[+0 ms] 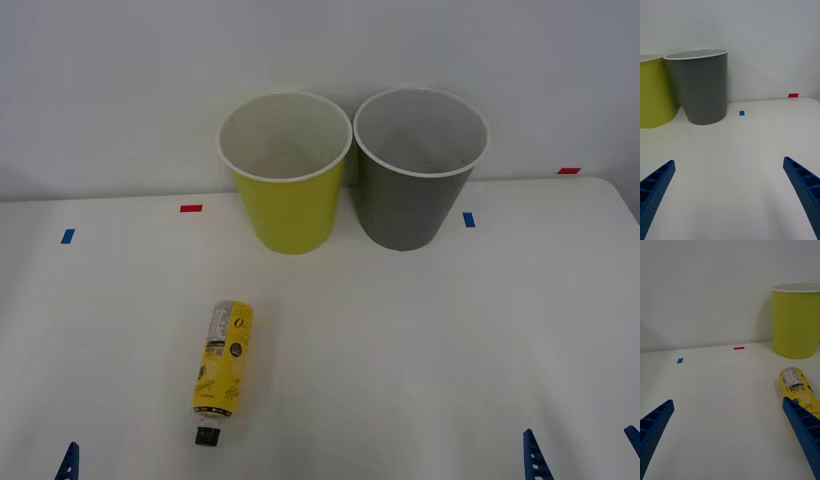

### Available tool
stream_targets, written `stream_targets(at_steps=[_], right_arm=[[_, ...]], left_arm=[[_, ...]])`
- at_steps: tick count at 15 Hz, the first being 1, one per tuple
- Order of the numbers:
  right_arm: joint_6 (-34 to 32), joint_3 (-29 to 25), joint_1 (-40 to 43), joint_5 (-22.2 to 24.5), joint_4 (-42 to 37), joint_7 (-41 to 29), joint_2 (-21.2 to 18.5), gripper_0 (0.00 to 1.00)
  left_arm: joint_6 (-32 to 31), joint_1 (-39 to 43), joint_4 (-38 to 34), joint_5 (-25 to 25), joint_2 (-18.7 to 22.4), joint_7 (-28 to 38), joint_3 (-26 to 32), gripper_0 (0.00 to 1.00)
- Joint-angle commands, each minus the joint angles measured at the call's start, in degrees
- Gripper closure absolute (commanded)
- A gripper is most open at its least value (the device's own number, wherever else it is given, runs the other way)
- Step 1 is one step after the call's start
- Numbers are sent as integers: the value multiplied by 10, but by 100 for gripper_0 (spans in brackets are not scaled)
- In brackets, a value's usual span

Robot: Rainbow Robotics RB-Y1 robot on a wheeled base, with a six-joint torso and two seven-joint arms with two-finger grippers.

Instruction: Put cans in the gray bin and PET bottles in the light green bin.

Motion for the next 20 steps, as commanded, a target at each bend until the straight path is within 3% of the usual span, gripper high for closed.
stream_targets(at_steps=[1, 20], right_arm=[[0, 0, 0, 0, 0, 0, 0, 0], [0, 0, 0, 0, 0, 0, 0, 0]], left_arm=[[0, 0, 0, 0, 0, 0, 0, 0], [0, 0, 0, 0, 0, 0, 0, 0]])
